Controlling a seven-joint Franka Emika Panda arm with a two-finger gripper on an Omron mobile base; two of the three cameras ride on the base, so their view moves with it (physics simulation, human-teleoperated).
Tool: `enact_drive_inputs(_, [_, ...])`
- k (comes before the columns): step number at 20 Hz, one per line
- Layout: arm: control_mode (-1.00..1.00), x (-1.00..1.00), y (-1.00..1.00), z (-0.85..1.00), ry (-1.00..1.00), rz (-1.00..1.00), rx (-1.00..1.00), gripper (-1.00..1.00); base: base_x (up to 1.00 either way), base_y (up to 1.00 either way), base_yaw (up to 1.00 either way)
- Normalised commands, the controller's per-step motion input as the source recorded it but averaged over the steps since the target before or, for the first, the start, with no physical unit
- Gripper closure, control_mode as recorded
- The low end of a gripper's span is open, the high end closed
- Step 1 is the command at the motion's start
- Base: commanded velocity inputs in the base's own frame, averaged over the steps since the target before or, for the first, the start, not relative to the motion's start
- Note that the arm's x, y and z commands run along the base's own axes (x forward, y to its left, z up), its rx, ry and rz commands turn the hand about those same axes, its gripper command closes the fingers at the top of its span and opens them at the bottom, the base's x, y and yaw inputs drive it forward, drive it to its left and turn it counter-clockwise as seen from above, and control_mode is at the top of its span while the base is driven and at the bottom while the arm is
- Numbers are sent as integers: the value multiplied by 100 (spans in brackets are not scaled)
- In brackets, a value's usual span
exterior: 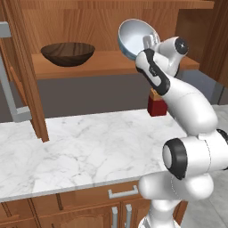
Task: Open the cabinet. Pick the bowls from the counter and place them in the cabinet. Then close the cabinet.
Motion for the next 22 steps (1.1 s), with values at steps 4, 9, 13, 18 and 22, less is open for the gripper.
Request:
enact_drive_inputs(4, [-100, 5, 0, 0, 12, 0, -4, 100, 0, 0, 0])
enact_drive_inputs(9, [-100, 6, 0, 1, 8, 0, -3, 100, 0, 0, 0])
enact_drive_inputs(13, [-100, 0, 0, 16, -3, 0, -1, 100, 0, 0, 0])
enact_drive_inputs(18, [-100, 0, 0, 22, -11, 0, 0, 100, 0, 0, 0])
enact_drive_inputs(22, [-100, 0, 0, 5, 1, 0, -1, 100, 0, 0, 0])
